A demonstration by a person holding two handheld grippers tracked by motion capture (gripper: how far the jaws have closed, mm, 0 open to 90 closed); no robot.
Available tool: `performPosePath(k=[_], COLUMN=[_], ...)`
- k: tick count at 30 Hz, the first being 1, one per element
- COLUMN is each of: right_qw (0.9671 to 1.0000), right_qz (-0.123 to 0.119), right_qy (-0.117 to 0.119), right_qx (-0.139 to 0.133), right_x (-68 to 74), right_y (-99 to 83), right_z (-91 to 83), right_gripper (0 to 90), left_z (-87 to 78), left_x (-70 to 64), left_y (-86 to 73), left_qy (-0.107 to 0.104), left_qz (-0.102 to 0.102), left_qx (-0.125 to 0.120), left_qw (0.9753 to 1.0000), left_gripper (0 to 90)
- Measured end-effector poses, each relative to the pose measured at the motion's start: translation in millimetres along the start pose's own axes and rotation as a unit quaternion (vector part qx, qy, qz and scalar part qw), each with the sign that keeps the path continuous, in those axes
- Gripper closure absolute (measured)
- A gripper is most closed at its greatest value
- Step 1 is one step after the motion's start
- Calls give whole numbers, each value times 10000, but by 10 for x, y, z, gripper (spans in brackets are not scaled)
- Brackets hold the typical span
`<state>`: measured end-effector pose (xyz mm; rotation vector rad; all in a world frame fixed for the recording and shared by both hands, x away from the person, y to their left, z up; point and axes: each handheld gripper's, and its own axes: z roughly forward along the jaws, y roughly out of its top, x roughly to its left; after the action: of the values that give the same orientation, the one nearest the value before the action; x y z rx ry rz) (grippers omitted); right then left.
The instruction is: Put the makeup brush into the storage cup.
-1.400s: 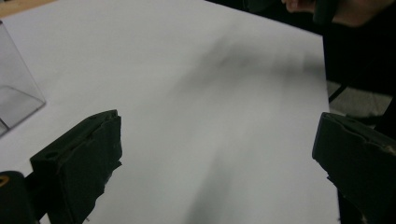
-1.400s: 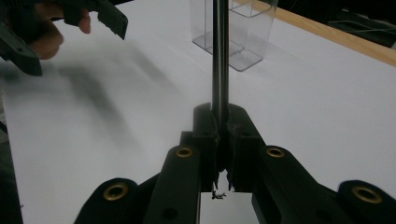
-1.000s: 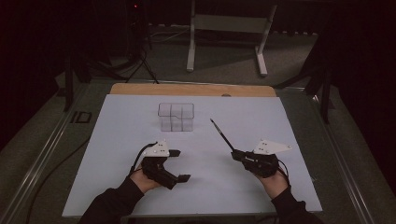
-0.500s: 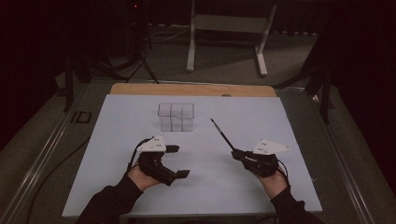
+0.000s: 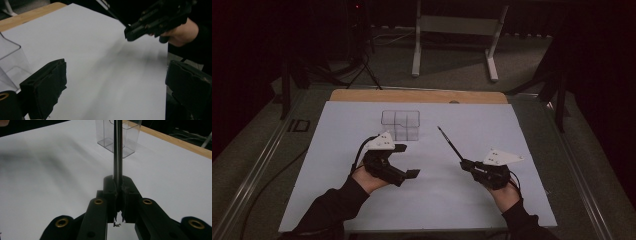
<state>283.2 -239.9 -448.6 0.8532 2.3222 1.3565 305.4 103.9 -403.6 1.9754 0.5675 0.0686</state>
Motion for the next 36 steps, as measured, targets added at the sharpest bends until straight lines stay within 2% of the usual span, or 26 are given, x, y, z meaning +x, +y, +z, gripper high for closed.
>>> performPosePath(k=[1, 3, 8, 10, 14, 18, 20, 21, 22, 24, 25, 27, 28, 29, 31, 32, 36], right_qw=[10000, 10000, 10000, 10000, 10000, 10000, 10000, 10000, 9999, 9999, 9999, 9999, 9999, 9999, 9999, 9999, 9999], right_qz=[-3, -2, -63, -65, -74, -70, -75, -80, -87, -91, -107, -101, -102, -94, -104, -107, -103], right_qy=[1, -4, -3, -7, -24, -27, -27, -25, -40, -33, -41, -35, -37, -25, -10, 2, 9], right_qx=[-3, -9, -5, 2, -14, -15, -27, -29, -39, -45, -58, -58, -64, -67, -90, -109, -117], right_x=[0, 0, 2, 4, 3, 3, 3, 3, 6, 6, 5, 3, 2, 1, 5, 4, 8], right_y=[1, 2, 3, 3, 5, 3, 4, 5, 5, 6, 5, 5, 4, 4, 4, 4, 6], right_z=[0, 0, 8, 8, 6, 4, 5, 6, 5, 4, 3, 3, 3, 2, 0, -1, 0], right_gripper=[837, 838, 837, 838, 837, 837, 837, 837, 838, 837, 837, 837, 838, 837, 837, 837, 837], left_z=[2, 4, 22, 42, 90, 139, 174, 198, 222, 275, 300, 352, 374, 401, 453, 479, 571], left_x=[11, 17, 20, 20, 16, 19, 27, 39, 46, 70, 76, 88, 82, 81, 65, 61, 60], left_y=[32, 65, 264, 319, 394, 444, 456, 459, 455, 445, 438, 429, 424, 422, 415, 412, 395], left_qy=[-81, -64, 61, 33, 153, 88, 137, 68, 126, 27, 63, -92, -95, -207, -214, -264, -228], left_qz=[-38, -52, 14, 2, 3, -91, -143, -187, -228, -329, -373, -454, -465, -494, -510, -514, -611], left_qx=[-20, -40, -164, -193, -300, -388, -420, -406, -418, -427, -461, -511, -551, -561, -556, -550, -581], left_qw=[10000, 10000, 9998, 9998, 9994, 9992, 9989, 9990, 9988, 9985, 9982, 9976, 9974, 9970, 9969, 9968, 9962], left_gripper=[56, 61, 69, 69, 88, 107, 109, 110, 111, 118, 120, 143, 146, 164, 168, 189, 272])
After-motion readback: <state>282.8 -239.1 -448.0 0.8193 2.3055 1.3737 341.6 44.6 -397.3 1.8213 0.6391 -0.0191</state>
